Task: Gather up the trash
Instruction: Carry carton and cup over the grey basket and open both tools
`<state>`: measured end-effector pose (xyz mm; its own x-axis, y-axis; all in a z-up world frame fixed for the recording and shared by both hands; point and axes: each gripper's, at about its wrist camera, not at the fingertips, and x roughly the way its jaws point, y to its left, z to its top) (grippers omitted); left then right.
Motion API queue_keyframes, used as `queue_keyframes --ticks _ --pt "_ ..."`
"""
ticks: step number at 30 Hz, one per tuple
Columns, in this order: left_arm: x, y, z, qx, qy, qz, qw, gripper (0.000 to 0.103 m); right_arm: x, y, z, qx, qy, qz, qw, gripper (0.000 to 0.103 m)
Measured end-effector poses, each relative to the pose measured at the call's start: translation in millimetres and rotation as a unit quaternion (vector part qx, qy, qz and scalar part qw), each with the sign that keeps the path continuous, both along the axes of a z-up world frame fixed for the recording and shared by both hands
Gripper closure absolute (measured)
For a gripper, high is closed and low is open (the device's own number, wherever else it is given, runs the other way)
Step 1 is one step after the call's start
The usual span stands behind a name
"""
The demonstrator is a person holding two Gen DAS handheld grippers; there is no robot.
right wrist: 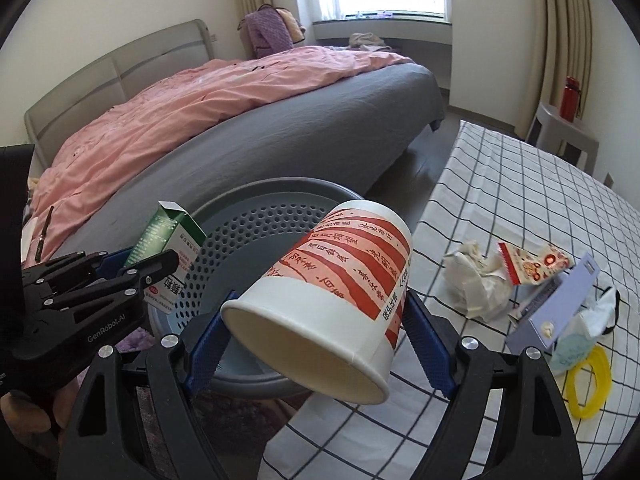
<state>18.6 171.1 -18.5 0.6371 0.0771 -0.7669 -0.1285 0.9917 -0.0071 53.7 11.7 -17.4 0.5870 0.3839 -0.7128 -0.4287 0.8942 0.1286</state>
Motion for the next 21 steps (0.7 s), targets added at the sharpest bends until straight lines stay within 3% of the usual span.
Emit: queue_keyframes --ticks 14,16,18,21 --pt "21.8 17.3 -14.4 -0.006 0.017 0.010 0.9998 0.072 36.2 21.8 -17.1 -0.005 0.034 0.030 0.999 0.022" --pt "22.2 19.1 -14.4 -0.005 0.016 0.012 0.9998 0.067 36.7 21.7 -16.5 -0.004 0.031 0.028 0.999 0.018" --pt "21.5 19.1 -13.8 0.001 0.013 0.017 0.9998 0.053 37.1 20.7 -15.5 -0.002 0.028 0.024 0.999 0.013" --pt "20.3 19.7 -12.2 0.008 0.007 0.023 0.9997 0.046 36.9 18.6 -15.2 0.001 0.027 0.018 0.999 0.012"
